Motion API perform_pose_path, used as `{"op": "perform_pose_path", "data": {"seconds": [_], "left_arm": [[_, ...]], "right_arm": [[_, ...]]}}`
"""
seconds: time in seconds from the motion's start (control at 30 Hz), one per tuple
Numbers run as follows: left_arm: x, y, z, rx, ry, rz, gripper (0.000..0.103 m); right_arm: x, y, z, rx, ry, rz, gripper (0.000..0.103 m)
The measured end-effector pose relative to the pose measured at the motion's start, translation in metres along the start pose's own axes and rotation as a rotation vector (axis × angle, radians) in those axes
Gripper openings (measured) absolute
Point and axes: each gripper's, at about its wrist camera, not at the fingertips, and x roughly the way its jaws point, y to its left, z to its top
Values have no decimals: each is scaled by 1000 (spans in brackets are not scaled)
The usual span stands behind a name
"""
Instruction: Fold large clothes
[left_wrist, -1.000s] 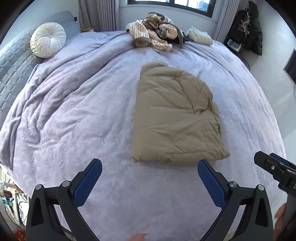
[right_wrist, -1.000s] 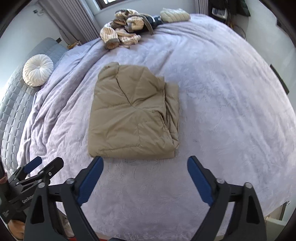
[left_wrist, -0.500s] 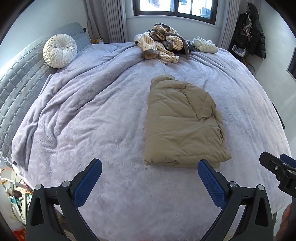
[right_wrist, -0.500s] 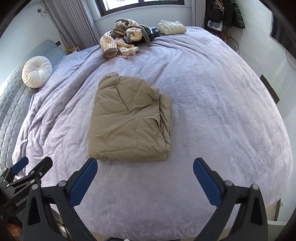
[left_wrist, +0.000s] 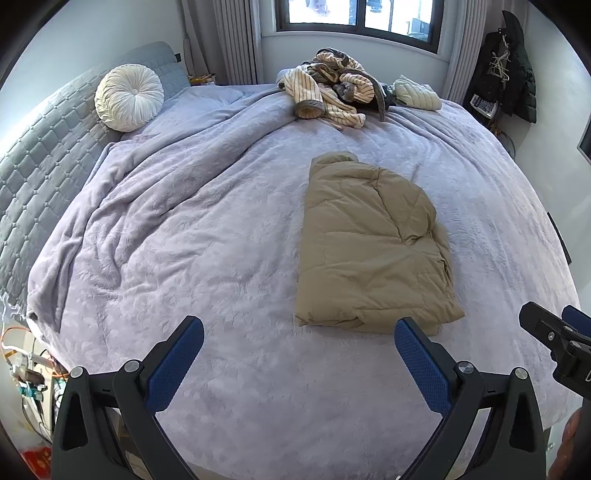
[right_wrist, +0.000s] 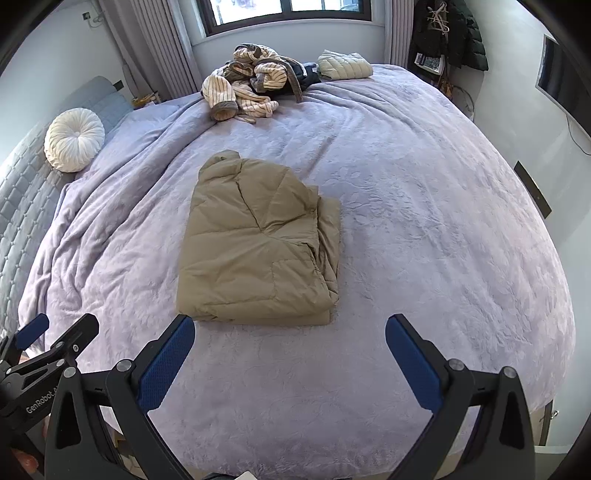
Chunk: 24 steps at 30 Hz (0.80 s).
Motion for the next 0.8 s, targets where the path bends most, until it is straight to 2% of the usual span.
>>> {"op": "perform_pose_path", "data": {"seconds": [0.8], "left_arm": [[0,-2,0,2,1,-2,103]], "right_arm": [[-1,2,1,-6,-3,0,103]]}}
